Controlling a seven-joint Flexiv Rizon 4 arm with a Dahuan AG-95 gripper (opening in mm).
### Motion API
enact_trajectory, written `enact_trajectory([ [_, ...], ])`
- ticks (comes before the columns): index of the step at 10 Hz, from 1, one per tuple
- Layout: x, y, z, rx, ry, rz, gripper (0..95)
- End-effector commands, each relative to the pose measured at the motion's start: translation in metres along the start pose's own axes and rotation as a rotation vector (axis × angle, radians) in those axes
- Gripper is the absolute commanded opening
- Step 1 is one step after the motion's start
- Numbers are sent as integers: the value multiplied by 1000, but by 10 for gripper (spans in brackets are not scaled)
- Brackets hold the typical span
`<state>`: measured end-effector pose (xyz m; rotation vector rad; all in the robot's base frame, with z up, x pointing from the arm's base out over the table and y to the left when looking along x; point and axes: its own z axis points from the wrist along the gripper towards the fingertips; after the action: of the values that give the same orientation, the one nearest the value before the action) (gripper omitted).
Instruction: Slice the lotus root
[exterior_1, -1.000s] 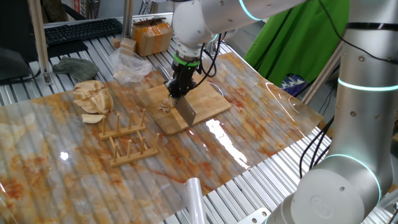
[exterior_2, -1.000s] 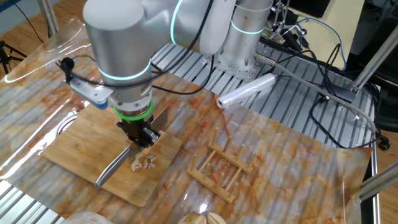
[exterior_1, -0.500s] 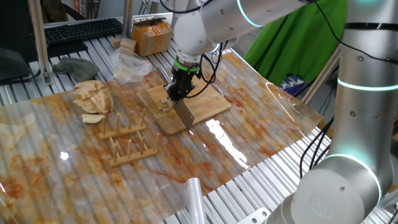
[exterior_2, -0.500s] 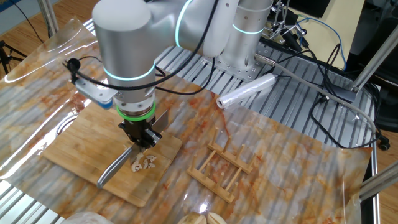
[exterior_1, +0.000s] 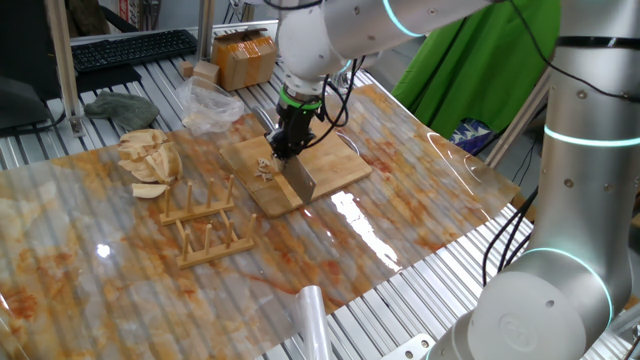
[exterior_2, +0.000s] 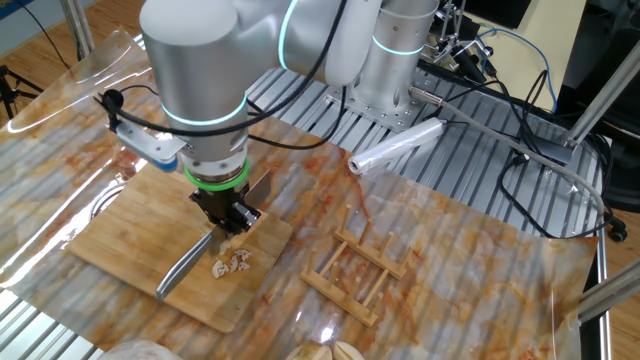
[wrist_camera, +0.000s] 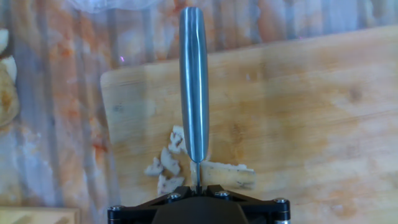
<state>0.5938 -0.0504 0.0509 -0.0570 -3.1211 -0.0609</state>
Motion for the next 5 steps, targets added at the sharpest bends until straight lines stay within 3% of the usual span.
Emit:
enact_trajectory([
  [1,-3,0,3,-5,-6,-2,0],
  [3,-5,0,25,-15,-37,-5,0],
  [4,-5,1,29,-15,-40,-8,0],
  [5,-5,1,23,-22,-25,-3,0],
])
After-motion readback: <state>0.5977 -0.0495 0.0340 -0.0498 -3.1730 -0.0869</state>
